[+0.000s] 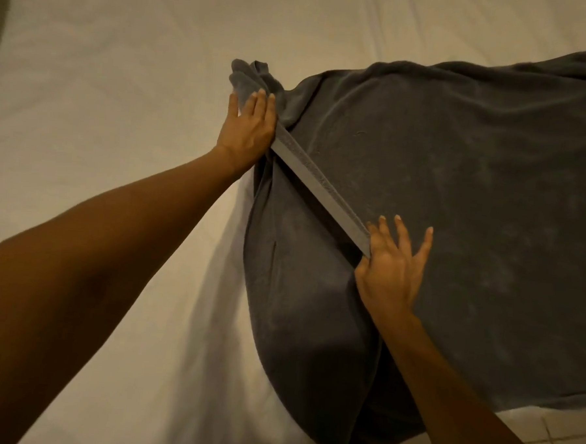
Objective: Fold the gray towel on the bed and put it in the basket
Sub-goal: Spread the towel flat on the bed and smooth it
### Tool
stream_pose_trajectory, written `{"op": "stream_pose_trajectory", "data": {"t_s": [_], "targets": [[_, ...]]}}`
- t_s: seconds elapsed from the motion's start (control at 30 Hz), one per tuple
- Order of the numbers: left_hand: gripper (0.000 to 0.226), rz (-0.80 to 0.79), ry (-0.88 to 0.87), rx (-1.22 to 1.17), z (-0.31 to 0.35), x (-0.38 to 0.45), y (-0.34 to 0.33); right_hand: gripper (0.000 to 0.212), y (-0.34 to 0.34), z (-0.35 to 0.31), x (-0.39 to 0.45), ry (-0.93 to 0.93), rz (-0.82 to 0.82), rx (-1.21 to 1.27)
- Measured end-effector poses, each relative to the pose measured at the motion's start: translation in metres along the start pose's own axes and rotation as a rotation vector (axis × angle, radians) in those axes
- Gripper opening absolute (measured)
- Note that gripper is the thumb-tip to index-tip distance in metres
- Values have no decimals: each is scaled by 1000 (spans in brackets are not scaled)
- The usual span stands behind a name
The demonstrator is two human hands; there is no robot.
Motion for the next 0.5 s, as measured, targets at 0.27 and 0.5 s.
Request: {"op": "stream_pose_trajectory", "data": {"t_s": [0.27, 0.5], "targets": [[67, 21, 98, 149, -50, 23, 23, 45, 12, 4, 21, 37, 159, 61], [73, -85, 253, 183, -105, 7, 4, 49, 19, 13, 9, 85, 173, -59]]}}
Point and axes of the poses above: each hand's wrist, its own x-axis towards the middle knuckle, its own y-axis out of the back of the hand, z = x × y, the point moved 4 cm from there along x, towards the middle knuckle, and after that the axes turned 8 degrees about -z, right-handed, at the moved point
